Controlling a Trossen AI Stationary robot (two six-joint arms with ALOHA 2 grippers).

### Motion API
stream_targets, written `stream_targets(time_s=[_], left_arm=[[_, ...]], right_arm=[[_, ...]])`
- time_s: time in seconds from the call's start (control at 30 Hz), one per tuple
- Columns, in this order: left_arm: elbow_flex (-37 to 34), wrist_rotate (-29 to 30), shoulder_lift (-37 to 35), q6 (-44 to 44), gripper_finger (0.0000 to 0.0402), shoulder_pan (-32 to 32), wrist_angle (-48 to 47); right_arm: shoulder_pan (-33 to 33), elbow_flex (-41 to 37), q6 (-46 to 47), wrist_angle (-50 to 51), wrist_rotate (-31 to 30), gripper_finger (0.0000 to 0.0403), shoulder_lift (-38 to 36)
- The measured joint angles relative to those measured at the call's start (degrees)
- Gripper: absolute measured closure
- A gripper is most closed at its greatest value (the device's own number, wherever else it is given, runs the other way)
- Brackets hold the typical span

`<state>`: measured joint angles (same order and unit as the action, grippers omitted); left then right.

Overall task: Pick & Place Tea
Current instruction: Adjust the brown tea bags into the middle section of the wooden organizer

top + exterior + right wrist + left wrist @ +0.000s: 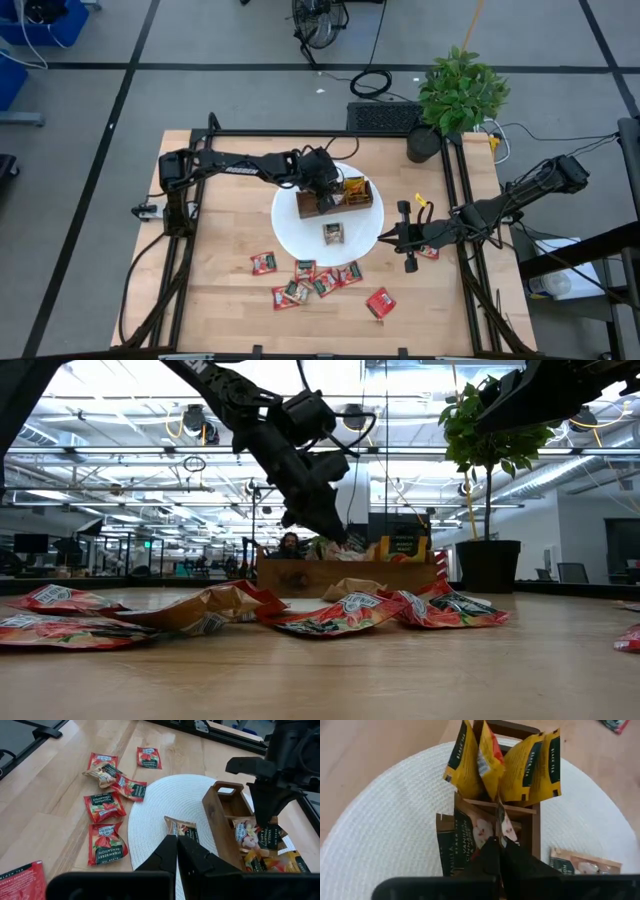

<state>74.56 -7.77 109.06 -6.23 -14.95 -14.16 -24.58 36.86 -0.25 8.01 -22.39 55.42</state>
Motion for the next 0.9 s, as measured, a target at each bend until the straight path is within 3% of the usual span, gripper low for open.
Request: stream_targets(time_s=[0.57, 0.9], left_arm=[[0.00, 9.00, -0.16, -0.36, 0.0400, 5.66, 0.31], [-0.04, 16.61, -4.07, -0.29, 0.0401, 7.00, -2.21]], right_arm=[[0.00, 0.00, 0.02, 0.18, 0.00, 0.0399, 0.00], [0.00, 0.00, 0.02, 0.15, 0.00, 0.0399, 0.00]])
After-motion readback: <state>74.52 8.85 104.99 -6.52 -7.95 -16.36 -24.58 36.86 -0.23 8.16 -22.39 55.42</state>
